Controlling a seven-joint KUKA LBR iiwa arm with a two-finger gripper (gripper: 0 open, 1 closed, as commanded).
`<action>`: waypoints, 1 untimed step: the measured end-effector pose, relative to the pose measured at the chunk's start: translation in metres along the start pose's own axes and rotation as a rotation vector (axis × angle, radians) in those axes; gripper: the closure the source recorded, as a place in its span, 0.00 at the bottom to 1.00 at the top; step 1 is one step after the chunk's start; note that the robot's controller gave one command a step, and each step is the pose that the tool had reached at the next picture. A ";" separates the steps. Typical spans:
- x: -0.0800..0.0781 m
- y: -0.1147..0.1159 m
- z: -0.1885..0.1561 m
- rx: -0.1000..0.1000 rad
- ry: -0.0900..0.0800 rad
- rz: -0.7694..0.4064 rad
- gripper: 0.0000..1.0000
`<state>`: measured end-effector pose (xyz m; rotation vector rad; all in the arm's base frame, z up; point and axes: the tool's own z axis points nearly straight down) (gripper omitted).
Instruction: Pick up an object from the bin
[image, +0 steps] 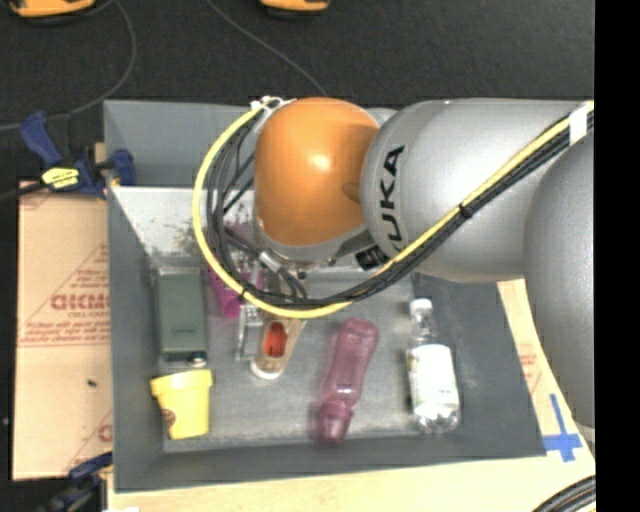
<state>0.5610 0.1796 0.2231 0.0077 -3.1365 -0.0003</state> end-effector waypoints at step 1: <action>-0.002 -0.001 -0.005 -0.001 -0.008 0.005 0.00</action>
Offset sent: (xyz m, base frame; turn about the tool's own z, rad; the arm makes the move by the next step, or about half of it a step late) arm -0.0129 -0.0646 -0.0602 -0.1220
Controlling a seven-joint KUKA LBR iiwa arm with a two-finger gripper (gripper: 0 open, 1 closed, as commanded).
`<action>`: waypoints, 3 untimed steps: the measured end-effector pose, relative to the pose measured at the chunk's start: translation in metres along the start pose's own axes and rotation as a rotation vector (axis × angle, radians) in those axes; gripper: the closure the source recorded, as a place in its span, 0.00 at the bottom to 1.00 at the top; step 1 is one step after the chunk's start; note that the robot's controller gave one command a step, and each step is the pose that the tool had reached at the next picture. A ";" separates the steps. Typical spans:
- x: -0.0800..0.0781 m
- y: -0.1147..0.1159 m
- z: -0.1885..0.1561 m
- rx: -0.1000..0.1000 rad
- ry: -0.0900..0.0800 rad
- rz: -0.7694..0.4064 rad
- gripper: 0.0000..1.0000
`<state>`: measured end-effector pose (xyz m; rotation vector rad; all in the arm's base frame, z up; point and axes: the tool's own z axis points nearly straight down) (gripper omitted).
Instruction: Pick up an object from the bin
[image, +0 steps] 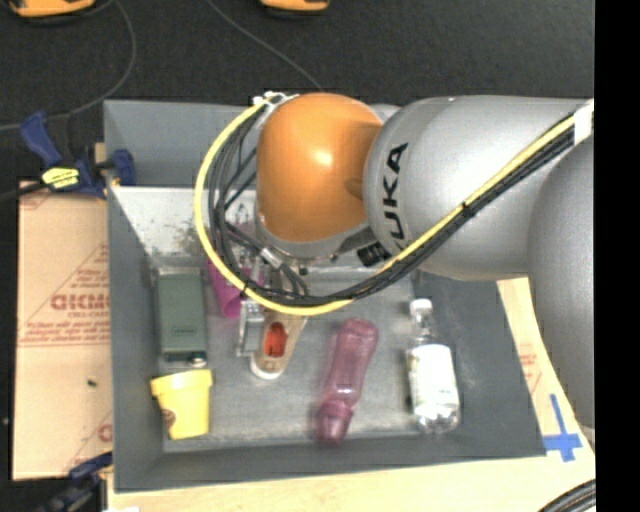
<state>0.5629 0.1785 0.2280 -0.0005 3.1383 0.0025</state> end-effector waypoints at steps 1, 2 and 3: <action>0.011 -0.048 0.048 0.001 0.003 -0.099 0.00; 0.003 -0.065 0.066 0.002 0.003 -0.230 0.00; 0.000 -0.082 0.098 0.000 0.000 -0.075 0.00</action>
Offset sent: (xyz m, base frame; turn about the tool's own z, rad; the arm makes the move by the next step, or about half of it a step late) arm 0.0040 -0.0503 -0.0570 -0.3119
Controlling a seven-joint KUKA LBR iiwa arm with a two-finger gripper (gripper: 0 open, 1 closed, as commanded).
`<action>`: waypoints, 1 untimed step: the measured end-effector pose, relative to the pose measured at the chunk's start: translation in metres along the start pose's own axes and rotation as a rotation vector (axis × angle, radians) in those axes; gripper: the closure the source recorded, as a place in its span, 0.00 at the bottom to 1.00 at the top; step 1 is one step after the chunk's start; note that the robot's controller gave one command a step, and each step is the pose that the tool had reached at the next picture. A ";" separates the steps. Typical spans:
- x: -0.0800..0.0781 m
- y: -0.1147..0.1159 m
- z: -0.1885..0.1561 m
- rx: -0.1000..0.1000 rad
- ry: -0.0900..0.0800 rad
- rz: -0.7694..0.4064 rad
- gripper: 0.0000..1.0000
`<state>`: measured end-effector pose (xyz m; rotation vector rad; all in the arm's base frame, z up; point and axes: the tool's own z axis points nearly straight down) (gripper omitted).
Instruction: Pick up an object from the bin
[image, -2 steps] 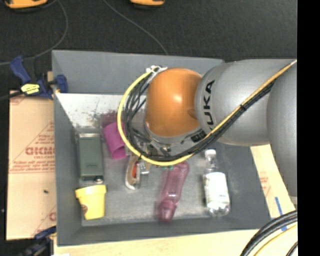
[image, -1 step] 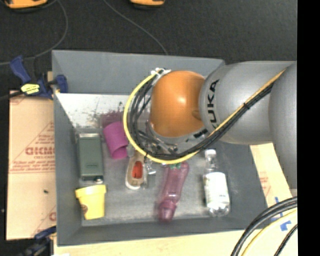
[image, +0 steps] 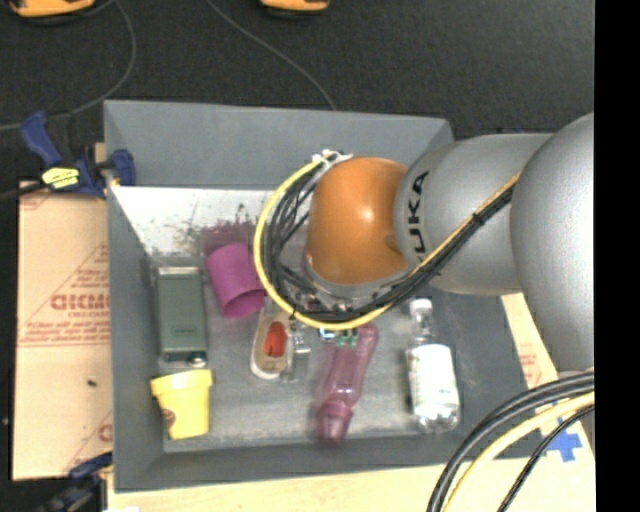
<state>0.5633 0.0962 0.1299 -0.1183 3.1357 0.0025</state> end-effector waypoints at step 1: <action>0.007 -0.016 0.018 0.001 -0.001 -0.061 1.00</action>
Offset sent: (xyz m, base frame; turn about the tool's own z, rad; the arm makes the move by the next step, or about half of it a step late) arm 0.0000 0.0000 0.0000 0.0000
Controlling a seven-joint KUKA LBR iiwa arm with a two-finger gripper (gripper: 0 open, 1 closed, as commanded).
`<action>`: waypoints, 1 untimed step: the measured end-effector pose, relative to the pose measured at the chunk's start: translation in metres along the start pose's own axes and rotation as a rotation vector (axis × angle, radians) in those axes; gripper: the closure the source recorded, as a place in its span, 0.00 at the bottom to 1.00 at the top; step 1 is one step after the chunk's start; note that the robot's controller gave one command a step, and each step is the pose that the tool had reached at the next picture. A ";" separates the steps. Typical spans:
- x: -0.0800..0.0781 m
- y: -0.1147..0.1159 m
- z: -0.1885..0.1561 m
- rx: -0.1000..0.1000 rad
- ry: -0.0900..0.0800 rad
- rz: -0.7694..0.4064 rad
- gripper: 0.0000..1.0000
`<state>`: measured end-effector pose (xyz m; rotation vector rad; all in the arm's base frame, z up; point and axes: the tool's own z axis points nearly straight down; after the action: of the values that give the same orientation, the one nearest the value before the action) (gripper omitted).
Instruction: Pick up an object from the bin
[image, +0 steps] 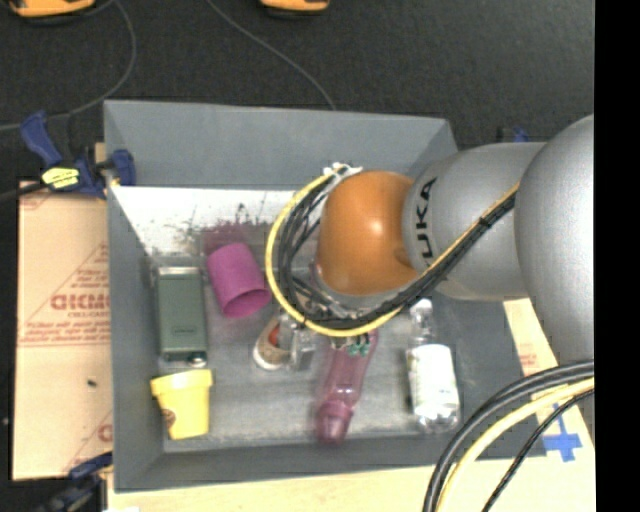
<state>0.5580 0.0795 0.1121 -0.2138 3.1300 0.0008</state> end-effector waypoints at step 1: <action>0.000 0.000 0.000 0.000 0.000 0.002 1.00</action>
Offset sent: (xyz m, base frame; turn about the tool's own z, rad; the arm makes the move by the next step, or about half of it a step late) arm 0.0069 -0.0219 -0.0385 -0.0714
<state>0.5579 0.0795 0.1121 -0.2111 3.1303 0.0010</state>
